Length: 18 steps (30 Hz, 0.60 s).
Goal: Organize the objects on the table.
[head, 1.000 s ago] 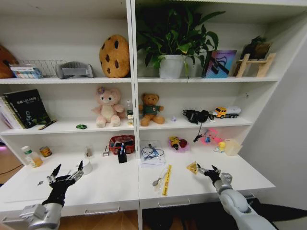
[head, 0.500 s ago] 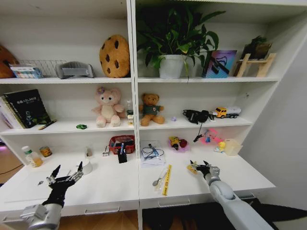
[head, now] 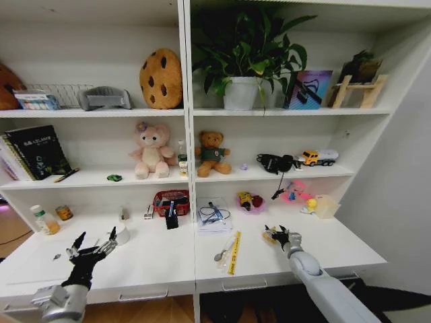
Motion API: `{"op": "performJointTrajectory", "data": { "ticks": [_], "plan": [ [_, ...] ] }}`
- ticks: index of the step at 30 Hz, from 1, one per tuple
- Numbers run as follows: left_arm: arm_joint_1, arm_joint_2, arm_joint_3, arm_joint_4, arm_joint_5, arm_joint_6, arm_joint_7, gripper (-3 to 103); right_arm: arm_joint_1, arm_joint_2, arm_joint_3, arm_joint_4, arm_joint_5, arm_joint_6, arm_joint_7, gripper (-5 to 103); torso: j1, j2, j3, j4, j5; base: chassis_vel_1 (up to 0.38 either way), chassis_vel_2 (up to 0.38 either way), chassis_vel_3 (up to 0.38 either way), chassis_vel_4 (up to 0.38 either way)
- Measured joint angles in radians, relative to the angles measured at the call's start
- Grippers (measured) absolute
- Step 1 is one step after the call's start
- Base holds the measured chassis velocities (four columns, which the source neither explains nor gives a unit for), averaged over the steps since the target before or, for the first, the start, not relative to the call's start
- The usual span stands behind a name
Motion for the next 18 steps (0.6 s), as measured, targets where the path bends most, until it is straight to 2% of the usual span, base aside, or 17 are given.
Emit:
{"op": "performJointTrajectory", "data": {
  "ticks": [1, 4, 5, 7, 8, 11, 12, 14, 16, 18],
  "plan": [
    [0.000, 0.000, 0.000, 0.000, 0.000, 0.000, 0.000, 100, 0.000, 0.000, 0.000, 0.000, 0.000, 0.000, 0.000, 66, 0.000, 0.000, 0.000, 0.0000, 0.0000, 0.000, 0.000, 0.000, 0.000],
    [-0.003, 0.002, -0.001, 0.001, -0.002, 0.000, -0.001, 100, -0.014, 0.003, 0.008, 0.000, 0.001, -0.003, 0.002, 50, 0.000, 0.000, 0.000, 0.0001, 0.0001, 0.000, 0.000, 0.000, 0.000],
    [-0.003, 0.002, -0.001, 0.001, -0.002, 0.000, -0.001, 100, -0.014, 0.003, 0.008, 0.000, 0.001, -0.003, 0.002, 50, 0.000, 0.000, 0.000, 0.0001, 0.0001, 0.000, 0.000, 0.000, 0.000],
    [-0.005, 0.002, -0.001, 0.003, -0.004, 0.000, -0.001, 100, -0.028, 0.006, 0.018, 0.003, 0.000, -0.003, 0.004, 38, 0.000, 0.000, 0.000, -0.0001, 0.0001, 0.000, 0.000, 0.000, 0.000],
    [-0.005, 0.002, -0.001, 0.003, -0.004, 0.000, -0.001, 100, -0.028, 0.006, 0.018, 0.003, 0.000, -0.003, 0.004, 38, 0.000, 0.000, 0.000, -0.0001, 0.0001, 0.000, 0.000, 0.000, 0.000],
    [-0.010, 0.004, -0.001, 0.005, -0.006, 0.000, -0.002, 100, -0.038, 0.006, 0.027, 0.003, 0.000, -0.003, 0.005, 22, 0.000, 0.000, 0.000, -0.0001, 0.0002, 0.000, 0.000, 0.000, 0.000],
    [-0.010, 0.004, -0.001, 0.005, -0.006, 0.000, -0.002, 100, -0.038, 0.006, 0.027, 0.003, 0.000, -0.003, 0.005, 22, 0.000, 0.000, 0.000, -0.0001, 0.0002, 0.000, 0.000, 0.000, 0.000],
    [-0.011, 0.004, 0.000, 0.005, -0.007, 0.000, -0.002, 100, -0.038, 0.002, 0.030, 0.003, 0.000, -0.003, 0.004, 11, 0.000, 0.000, 0.000, -0.0001, 0.0001, 0.000, 0.000, 0.000, 0.000],
    [-0.011, 0.004, 0.000, 0.005, -0.007, 0.000, -0.002, 100, -0.037, 0.000, 0.031, 0.003, 0.000, -0.003, 0.004, 11, 0.000, 0.000, 0.000, 0.0000, 0.0001, 0.000, 0.000, 0.000, 0.000],
    [-0.010, 0.004, -0.001, 0.006, -0.008, 0.000, -0.002, 100, -0.034, -0.004, 0.033, 0.003, 0.002, -0.003, 0.004, 2, 0.000, 0.000, 0.000, 0.0000, 0.0001, 0.000, 0.000, 0.000, 0.000]
  ]
}}
